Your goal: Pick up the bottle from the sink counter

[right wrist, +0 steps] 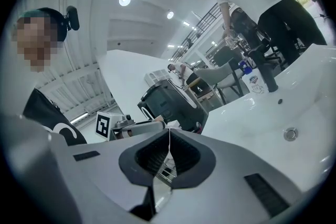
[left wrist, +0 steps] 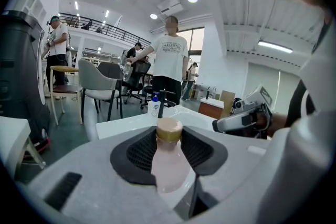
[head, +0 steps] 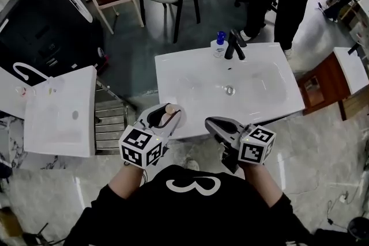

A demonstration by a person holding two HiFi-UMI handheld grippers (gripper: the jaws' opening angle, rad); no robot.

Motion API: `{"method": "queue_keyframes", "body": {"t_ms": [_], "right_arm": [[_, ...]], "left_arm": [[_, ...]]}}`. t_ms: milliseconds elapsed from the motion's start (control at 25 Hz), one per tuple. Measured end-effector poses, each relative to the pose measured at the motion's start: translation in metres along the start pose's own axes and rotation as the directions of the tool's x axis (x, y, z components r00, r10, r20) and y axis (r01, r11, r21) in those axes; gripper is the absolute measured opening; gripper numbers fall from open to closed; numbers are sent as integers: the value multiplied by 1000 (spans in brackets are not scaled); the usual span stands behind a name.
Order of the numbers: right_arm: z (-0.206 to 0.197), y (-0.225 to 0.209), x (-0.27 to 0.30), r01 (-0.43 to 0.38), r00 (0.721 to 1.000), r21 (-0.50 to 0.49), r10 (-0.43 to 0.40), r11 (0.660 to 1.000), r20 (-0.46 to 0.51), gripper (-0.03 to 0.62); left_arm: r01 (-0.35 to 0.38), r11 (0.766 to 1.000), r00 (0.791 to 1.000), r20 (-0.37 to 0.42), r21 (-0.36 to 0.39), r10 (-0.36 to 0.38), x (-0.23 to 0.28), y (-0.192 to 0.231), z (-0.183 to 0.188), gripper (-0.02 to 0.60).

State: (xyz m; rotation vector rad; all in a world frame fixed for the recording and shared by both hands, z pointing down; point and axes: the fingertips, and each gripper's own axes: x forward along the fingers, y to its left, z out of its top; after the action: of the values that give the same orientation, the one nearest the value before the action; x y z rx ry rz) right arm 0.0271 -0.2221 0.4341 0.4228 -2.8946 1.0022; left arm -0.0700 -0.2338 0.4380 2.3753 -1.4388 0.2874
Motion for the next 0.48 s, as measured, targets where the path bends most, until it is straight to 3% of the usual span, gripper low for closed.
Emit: {"method": "queue_keyframes", "body": {"t_ms": [480], "right_arm": [[-9, 33, -6, 25, 1000, -43, -24, 999, 7, 14]], "left_arm": [[52, 999, 998, 41, 15, -53, -41, -29, 4, 152]]}}
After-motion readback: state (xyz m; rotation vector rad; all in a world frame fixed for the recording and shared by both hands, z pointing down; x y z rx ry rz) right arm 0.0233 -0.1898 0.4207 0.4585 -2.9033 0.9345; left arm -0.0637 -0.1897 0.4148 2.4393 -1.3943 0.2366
